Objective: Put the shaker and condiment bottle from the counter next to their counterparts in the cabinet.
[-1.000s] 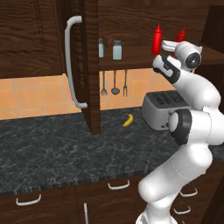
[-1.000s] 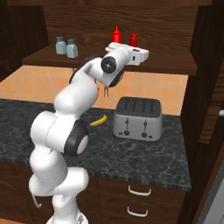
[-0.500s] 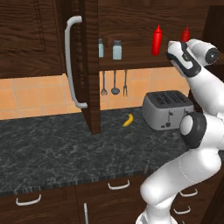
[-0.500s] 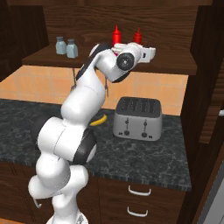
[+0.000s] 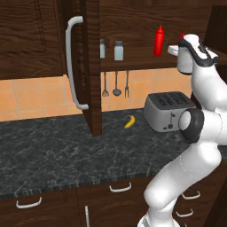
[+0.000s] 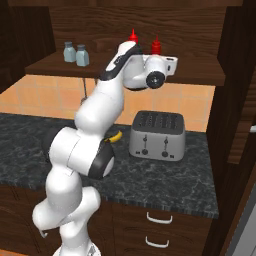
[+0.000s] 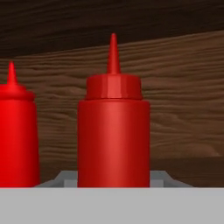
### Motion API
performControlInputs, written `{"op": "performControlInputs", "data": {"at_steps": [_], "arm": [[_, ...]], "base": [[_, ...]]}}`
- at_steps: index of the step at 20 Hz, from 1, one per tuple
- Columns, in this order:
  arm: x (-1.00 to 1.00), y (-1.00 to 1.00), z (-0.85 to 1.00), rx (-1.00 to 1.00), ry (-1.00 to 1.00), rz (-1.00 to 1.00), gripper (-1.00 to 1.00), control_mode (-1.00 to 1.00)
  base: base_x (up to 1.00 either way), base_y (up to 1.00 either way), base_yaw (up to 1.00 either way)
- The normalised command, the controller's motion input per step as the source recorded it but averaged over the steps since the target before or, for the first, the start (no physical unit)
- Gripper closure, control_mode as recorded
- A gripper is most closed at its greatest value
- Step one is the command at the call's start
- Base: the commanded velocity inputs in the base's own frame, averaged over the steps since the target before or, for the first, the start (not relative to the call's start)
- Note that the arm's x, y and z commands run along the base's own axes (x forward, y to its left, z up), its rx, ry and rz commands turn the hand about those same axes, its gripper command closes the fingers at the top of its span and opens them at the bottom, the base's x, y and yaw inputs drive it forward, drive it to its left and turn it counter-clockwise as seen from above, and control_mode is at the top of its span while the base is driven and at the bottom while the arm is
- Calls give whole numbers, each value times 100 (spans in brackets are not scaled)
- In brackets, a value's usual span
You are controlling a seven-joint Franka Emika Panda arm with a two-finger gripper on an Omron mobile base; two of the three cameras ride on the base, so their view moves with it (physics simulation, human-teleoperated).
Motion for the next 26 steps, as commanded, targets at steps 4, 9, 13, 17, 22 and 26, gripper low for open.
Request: {"op": "performControlInputs", "data": {"at_steps": [4,9,13,17,22,26], "arm": [[25,0,-19,0,0,15,-100,-100],[19,0,-16,0,0,13,-100,-100],[18,0,-18,0,0,13,-100,-100],[9,0,-13,0,0,13,-100,-100],[0,0,-2,-2,0,8,-100,-100],[-7,0,5,-6,0,0,-100,-100]], "base": [[0,0,0],[0,0,0],[0,0,0],[0,0,0],[0,0,0],[0,0,0]]}}
